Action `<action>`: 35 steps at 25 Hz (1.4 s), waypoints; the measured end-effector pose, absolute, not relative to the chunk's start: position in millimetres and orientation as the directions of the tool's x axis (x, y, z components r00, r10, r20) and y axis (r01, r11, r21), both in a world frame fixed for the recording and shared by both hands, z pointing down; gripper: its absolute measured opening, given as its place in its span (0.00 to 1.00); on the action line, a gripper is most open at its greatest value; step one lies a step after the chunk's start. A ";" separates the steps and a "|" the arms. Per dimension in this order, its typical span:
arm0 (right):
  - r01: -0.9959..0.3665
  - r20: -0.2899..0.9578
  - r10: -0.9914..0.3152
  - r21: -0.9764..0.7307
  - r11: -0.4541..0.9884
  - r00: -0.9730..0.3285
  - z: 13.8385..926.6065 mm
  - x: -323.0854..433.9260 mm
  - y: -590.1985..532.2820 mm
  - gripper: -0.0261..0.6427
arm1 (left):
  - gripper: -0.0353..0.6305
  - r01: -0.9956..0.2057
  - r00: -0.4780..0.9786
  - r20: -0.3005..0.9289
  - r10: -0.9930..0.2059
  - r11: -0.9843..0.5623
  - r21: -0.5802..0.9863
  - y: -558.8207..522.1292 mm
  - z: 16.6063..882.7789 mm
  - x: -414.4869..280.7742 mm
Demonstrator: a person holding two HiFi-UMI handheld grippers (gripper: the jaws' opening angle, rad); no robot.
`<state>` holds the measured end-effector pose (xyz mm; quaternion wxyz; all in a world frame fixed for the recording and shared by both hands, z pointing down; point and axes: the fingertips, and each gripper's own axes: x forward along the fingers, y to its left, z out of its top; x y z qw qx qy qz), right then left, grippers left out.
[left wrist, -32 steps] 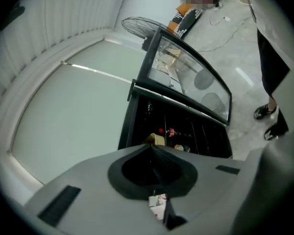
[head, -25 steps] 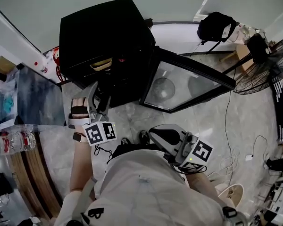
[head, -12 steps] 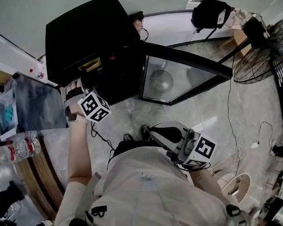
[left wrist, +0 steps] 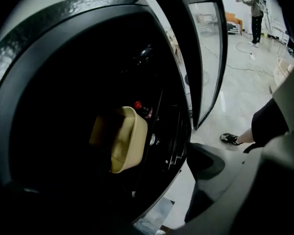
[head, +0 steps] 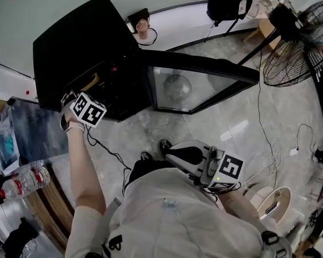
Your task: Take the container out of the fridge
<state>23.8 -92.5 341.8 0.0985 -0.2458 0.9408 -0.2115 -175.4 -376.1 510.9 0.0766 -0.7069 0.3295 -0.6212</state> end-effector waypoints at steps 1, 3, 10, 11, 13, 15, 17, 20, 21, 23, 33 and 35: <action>-0.414 -0.081 -0.498 -0.450 0.791 -0.864 343.1 24.2 -93.4 0.06 | 0.78 -0.374 0.008 0.833 -0.553 -0.774 -0.510 -378.7 510.7 -175.7; -0.400 -0.081 -0.486 -0.460 0.793 -0.870 345.9 24.7 -94.5 0.06 | 0.78 -0.370 0.001 0.845 -0.535 -0.786 -0.496 -383.9 513.8 -175.3; -0.287 -0.111 -0.377 -0.466 0.837 -0.920 345.2 12.3 -92.6 0.06 | 0.69 -0.356 -0.033 0.884 -0.466 -0.821 -0.446 -394.1 523.5 -174.5; -0.276 -0.119 -0.368 -0.466 0.841 -0.922 343.7 10.3 -93.9 0.06 | 0.66 -0.350 -0.041 0.884 -0.466 -0.822 -0.449 -396.1 523.6 -175.1; -0.252 -0.146 -0.356 -0.471 0.845 -0.923 339.1 8.7 -95.9 0.06 | 0.53 -0.339 -0.054 0.880 -0.471 -0.821 -0.460 -400.1 523.4 -175.6; -0.233 -0.167 -0.347 -0.478 0.847 -0.923 335.6 9.8 -95.7 0.06 | 0.39 -0.330 -0.059 0.873 -0.484 -0.816 -0.474 -403.3 525.1 -173.6; -0.226 -0.171 -0.346 -0.489 0.843 -0.922 336.1 11.3 -97.8 0.06 | 0.28 -0.314 -0.062 0.867 -0.494 -0.815 -0.487 -405.9 528.9 -172.8; -0.221 -0.176 -0.353 -0.512 0.830 -0.919 339.9 12.4 -105.1 0.06 | 0.26 -0.293 -0.071 0.872 -0.485 -0.825 -0.483 -406.3 531.4 -175.9; -0.219 -0.177 -0.353 -0.517 0.828 -0.919 341.2 12.3 -107.0 0.06 | 0.25 -0.285 -0.073 0.874 -0.480 -0.830 -0.480 -405.8 531.3 -176.6; -0.212 -0.176 -0.347 -0.520 0.827 -0.921 343.4 11.5 -108.8 0.06 | 0.22 -0.264 -0.076 0.877 -0.475 -0.838 -0.477 -403.6 531.1 -177.4; -0.177 -0.202 -0.323 -0.522 0.835 -0.925 343.8 16.6 -116.3 0.06 | 0.17 -0.242 -0.025 0.874 -0.485 -0.845 -0.477 -370.2 521.1 -161.3; -0.168 -0.202 -0.310 -0.517 0.840 -0.929 343.6 14.8 -116.4 0.06 | 0.16 -0.245 -0.014 0.873 -0.487 -0.845 -0.476 -360.4 519.1 -158.8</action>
